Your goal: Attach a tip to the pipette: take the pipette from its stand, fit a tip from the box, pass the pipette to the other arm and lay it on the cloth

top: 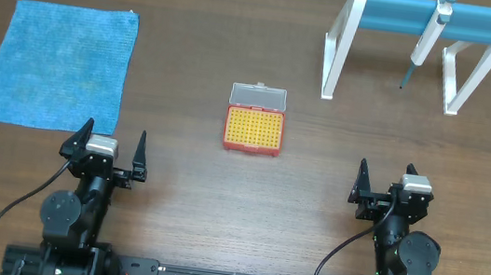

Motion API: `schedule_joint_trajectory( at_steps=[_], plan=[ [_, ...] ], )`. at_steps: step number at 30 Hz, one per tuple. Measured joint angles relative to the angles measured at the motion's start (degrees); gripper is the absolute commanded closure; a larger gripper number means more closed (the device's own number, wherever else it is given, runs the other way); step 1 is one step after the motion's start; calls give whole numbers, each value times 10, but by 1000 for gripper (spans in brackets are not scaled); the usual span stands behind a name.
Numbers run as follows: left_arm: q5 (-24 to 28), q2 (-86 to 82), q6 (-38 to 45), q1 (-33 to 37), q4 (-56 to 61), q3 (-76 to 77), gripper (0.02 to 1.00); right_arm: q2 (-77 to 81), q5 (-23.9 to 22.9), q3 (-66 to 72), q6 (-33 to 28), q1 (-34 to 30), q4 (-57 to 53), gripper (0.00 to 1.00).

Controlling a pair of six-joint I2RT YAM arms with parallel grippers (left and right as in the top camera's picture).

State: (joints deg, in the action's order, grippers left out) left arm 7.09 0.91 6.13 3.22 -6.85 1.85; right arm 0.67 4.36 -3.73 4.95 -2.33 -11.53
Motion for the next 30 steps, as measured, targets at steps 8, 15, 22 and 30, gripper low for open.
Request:
schedule_joint_trajectory(
  at_steps=[8,15,22,30],
  plan=[
    [0,0,0,0,0,0,69,0,0,0,0,0,0,150],
    [0,0,0,0,0,0,69,0,0,0,0,0,0,150],
    [0,0,0,0,0,0,69,4,-6,0,0,0,6,148],
    [0,0,0,0,0,0,69,257,-51,-22,-7,-18,262,150]
  ],
)
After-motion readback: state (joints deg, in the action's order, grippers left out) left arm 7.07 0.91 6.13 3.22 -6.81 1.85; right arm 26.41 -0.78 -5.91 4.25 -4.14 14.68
